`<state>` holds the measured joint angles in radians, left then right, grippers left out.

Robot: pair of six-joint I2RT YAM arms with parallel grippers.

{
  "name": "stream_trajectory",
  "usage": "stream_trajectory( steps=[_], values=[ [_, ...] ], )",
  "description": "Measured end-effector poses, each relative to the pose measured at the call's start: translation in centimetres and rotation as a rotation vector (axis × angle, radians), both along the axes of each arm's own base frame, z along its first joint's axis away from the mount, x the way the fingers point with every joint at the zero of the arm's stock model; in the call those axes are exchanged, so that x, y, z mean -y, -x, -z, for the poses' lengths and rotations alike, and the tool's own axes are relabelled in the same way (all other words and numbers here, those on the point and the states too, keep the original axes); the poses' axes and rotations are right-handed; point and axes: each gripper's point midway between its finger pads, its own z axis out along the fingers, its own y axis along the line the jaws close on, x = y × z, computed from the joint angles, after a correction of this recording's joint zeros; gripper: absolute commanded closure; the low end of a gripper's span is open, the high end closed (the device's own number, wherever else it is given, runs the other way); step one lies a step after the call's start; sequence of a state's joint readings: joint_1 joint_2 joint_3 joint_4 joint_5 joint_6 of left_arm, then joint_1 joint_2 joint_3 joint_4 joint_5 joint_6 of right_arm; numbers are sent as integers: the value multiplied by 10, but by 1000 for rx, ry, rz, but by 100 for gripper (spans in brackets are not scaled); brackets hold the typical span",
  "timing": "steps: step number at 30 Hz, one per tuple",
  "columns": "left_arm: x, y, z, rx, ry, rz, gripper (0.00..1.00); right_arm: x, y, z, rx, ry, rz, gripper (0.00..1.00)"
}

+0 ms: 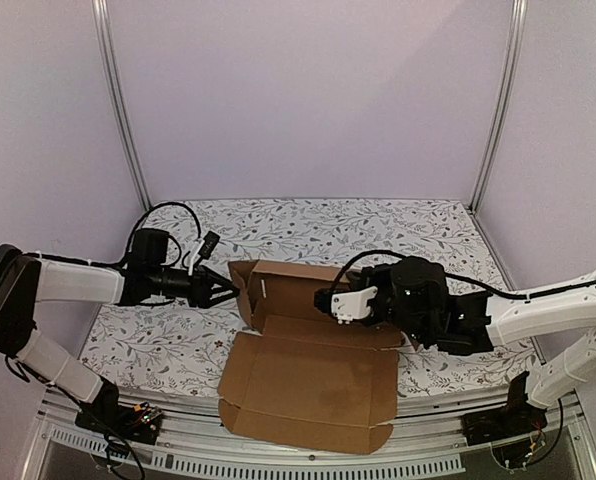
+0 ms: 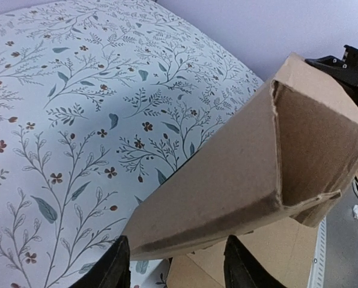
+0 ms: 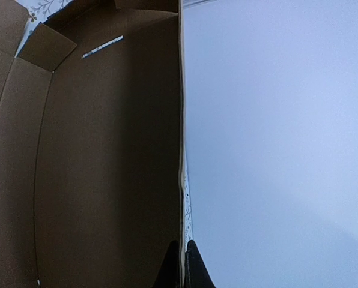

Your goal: Fold the paper box

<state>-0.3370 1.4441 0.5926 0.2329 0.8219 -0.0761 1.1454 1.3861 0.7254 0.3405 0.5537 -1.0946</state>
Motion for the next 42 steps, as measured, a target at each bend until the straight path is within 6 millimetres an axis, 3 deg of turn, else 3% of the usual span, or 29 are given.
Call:
stream_trajectory(
  steps=[7, 19, 35, 42],
  values=[
    [9, 10, 1, -47, 51, 89, 50, 12, 9, -9, -46, -23, -6, 100],
    [16, 20, -4, -79, 106, 164, 59, 13, 13, -2, -85, -25, 1, 100],
    [27, 32, -4, -107, 115, 209, 58, 15, 6, 4, -71, -9, 57, 100],
    [39, 48, -3, -122, 110, 249, 55, 15, 3, 5, -57, -5, 75, 100]
  ],
)
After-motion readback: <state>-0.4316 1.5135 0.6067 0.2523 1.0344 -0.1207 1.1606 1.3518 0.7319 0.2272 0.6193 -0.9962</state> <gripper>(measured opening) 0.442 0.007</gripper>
